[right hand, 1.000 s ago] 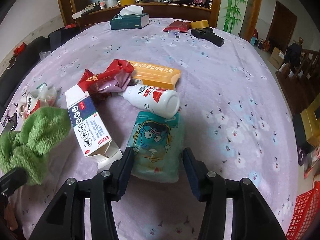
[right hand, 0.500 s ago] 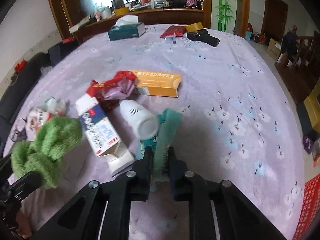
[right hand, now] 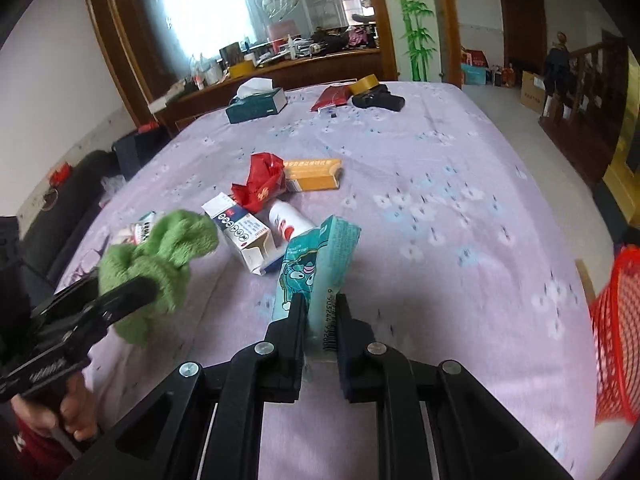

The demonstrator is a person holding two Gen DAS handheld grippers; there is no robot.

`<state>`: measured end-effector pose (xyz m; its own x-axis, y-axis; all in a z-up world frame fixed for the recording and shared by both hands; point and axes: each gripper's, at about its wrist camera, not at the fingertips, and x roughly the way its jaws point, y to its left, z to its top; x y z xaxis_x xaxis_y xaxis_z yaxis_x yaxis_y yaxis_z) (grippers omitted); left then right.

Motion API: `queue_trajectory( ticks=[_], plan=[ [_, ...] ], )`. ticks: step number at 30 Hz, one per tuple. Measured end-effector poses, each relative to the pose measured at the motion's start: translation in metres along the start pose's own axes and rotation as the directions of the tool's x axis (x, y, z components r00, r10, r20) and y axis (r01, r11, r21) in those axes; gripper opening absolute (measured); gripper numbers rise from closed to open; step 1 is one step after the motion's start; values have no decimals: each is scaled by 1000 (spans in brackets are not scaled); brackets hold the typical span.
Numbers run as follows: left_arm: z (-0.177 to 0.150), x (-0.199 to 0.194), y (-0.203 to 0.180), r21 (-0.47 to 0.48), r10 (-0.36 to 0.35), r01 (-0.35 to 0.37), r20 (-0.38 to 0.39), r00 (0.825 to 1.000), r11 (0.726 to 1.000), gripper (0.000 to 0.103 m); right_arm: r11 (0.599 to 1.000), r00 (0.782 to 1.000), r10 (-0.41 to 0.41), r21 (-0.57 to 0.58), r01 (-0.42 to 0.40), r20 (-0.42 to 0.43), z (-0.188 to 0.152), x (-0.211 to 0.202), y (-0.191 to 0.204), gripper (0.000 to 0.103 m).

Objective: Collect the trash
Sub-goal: 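Carry the towel and wipe pack in both tools over the red basket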

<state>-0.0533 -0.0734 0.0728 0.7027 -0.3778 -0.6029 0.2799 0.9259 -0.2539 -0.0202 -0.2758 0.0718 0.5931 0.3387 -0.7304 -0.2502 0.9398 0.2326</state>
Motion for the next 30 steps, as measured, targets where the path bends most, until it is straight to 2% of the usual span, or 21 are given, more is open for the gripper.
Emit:
queue_trajectory(
  ticks=[12,30],
  plan=[
    [4,3,-37,56,-40,41,-9,999,998,55,997,999,-25,73,22,36,-25,-30,-28,14],
    [6,9,-45,64,-40,42,-29,999,997,55,995,998,-5,96,0,56,-27,-41,-39,14]
  ],
)
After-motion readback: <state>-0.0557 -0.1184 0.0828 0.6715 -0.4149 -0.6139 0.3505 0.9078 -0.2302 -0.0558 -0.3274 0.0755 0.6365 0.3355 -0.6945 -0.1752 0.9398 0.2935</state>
